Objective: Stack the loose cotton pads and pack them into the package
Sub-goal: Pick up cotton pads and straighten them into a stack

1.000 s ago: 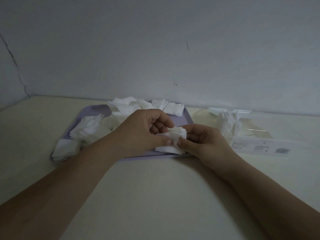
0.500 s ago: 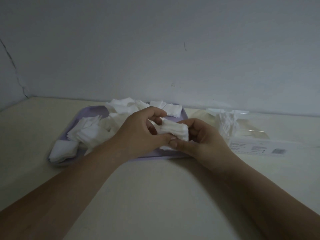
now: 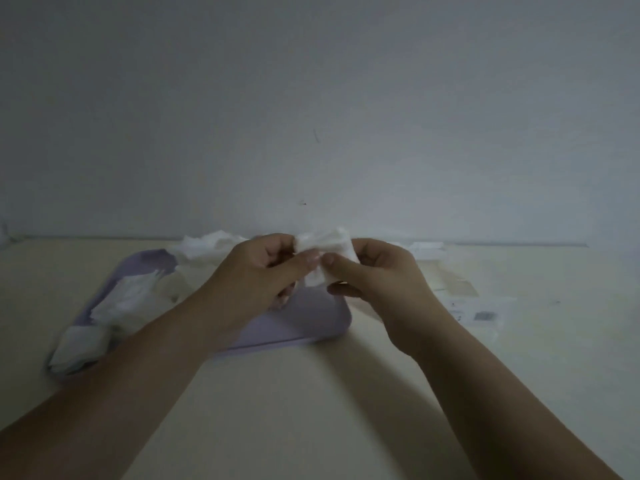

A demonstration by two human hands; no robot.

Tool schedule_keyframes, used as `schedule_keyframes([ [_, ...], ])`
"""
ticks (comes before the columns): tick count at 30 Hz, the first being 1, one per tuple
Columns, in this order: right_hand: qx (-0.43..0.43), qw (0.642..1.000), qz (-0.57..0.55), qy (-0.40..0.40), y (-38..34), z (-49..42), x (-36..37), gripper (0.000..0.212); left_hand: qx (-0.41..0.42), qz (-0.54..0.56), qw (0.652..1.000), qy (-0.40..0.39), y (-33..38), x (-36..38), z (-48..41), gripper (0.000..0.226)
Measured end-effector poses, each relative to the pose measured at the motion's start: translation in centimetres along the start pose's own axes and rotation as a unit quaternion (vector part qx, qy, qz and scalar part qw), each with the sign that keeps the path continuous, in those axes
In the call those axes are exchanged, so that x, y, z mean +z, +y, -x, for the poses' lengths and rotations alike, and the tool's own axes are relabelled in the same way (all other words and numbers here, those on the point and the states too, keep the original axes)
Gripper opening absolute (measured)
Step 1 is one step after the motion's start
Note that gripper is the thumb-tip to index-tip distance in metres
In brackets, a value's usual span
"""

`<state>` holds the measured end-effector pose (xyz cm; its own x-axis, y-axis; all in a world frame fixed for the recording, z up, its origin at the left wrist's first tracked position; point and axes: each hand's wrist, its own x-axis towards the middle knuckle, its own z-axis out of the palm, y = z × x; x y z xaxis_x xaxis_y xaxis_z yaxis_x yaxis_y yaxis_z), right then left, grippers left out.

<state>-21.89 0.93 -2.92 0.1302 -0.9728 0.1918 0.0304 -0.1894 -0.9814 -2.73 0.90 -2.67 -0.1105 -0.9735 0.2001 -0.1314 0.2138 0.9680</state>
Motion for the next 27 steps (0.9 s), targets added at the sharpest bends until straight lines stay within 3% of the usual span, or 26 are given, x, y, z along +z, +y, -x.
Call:
schedule_keyframes([
  [4,-0.022,0.987,0.015,0.158,-2.1,-0.4,-3.6,0.015,0.021,-0.062,0.998,0.013,1.5,3.9,-2.3,0.011],
  [7,-0.046,0.938,0.21,0.271,-3.0,-0.5,-6.8,0.021,0.053,-0.165,0.985,0.003,1.2,7.0,-3.4,0.018],
  [10,0.026,0.871,0.397,0.288,-2.2,-0.9,-9.2,0.029,0.062,-0.247,0.967,-0.029,-0.4,9.3,-4.0,0.023],
  [14,0.129,0.814,0.511,0.243,0.3,-1.7,-10.5,0.024,0.059,-0.231,0.97,-0.037,-1.9,11.1,-3.8,0.018],
  [17,0.149,0.815,0.519,0.211,0.7,-1.9,-9.9,0.018,0.057,-0.234,0.97,-0.024,-2.2,11.2,-3.7,0.011],
  [23,0.107,0.857,0.476,0.165,-0.4,-1.7,-9.1,0.026,0.059,-0.233,0.971,-0.011,-2.4,10.7,-3.0,0.006],
  [27,0.057,0.861,0.474,0.178,0.2,-2.0,-8.6,0.006,0.051,-0.199,0.979,0.009,-2.5,10.8,-2.9,0.01],
])
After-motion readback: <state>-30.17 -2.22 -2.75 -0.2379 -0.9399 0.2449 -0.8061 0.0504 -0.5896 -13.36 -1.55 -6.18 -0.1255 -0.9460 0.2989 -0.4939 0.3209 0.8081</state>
